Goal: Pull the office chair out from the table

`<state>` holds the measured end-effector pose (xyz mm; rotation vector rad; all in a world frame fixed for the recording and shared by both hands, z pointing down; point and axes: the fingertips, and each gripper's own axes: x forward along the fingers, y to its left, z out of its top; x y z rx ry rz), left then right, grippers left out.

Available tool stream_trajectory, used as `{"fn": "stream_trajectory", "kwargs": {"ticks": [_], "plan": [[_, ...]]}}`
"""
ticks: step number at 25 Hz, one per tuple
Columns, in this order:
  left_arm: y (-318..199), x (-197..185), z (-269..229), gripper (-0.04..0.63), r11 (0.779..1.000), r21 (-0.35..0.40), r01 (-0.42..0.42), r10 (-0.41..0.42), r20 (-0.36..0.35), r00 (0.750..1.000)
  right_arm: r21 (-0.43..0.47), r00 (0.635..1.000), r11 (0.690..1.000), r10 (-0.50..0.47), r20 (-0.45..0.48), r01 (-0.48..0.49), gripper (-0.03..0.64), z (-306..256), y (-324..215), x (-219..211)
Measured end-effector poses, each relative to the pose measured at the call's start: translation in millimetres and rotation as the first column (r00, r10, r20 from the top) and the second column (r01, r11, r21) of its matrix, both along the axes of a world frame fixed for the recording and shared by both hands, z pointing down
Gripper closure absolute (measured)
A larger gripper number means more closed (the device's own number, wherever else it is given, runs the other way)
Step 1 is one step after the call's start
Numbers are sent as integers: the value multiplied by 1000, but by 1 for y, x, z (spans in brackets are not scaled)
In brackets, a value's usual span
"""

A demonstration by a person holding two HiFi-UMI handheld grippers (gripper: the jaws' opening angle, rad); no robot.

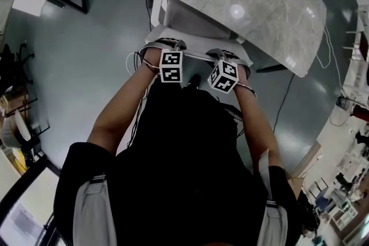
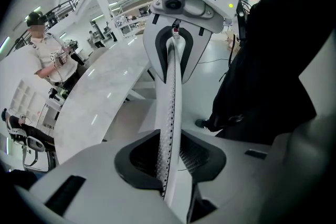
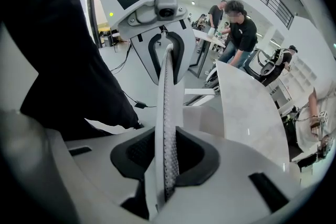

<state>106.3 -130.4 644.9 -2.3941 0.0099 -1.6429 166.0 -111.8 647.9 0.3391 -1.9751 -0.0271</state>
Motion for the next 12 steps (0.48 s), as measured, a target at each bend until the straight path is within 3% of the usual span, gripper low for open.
{"fn": "stream_trajectory", "kwargs": {"ticks": [12], "plan": [[2, -1, -1, 492, 1000, -9, 7, -6, 18, 1000, -16, 1000, 1000, 22, 4, -22, 525, -1, 2, 0]]}}
